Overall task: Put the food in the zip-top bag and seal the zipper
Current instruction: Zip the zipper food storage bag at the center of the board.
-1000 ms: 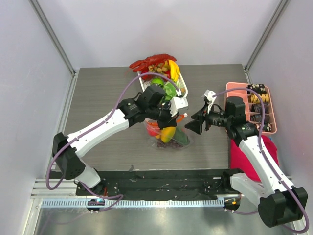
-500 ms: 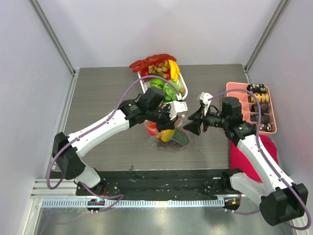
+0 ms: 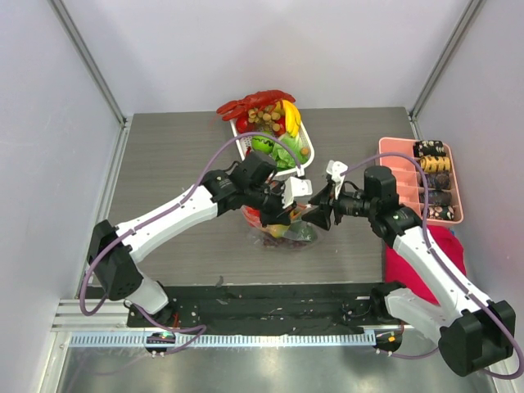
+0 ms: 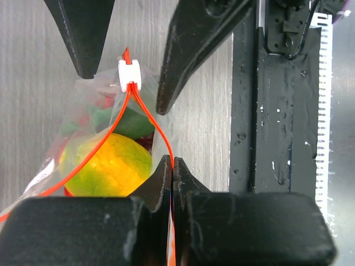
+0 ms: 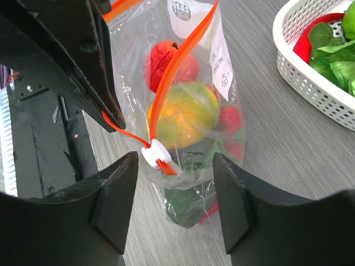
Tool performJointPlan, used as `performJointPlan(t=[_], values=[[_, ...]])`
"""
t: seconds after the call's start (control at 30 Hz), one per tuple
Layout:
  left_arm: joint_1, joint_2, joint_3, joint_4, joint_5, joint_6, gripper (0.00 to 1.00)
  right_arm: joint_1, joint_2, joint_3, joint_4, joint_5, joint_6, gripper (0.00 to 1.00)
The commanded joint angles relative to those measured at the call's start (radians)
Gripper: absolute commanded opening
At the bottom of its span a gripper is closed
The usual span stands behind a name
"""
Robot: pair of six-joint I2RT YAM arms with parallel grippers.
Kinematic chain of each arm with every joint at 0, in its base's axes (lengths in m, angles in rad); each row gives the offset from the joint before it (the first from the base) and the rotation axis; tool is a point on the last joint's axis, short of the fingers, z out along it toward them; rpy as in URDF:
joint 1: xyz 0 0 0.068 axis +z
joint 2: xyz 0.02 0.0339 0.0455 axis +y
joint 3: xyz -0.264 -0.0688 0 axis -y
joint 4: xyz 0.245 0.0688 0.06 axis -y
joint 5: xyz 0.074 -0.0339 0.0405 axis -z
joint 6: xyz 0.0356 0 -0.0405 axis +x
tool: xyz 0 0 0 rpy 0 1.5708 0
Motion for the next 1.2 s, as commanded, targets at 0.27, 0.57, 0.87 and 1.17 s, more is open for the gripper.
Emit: performJointPlan(t=[0.27, 0.57, 0.87, 1.17], values=[[0.030, -0.071, -0.029, 0.065, 0.090, -0.028, 0.00, 0.037, -0.087, -0.059, 0.059, 0.009, -0.139, 0.19], [0.036, -0.110, -0.026, 0.084, 0.078, -0.039, 0.32, 0.040, -0.143, -0.050, 0.111, 0.015, -0.073, 0.01], [0.016, -0.194, -0.066, 0.319, -0.003, 0.151, 0.64, 0.040, -0.154, -0.043, 0.066, 0.018, -0.107, 0.01], [-0.021, -0.026, 0.049, 0.309, 0.037, 0.271, 0.54, 0.041, -0.170, -0.028, 0.025, 0.018, -0.153, 0.01]])
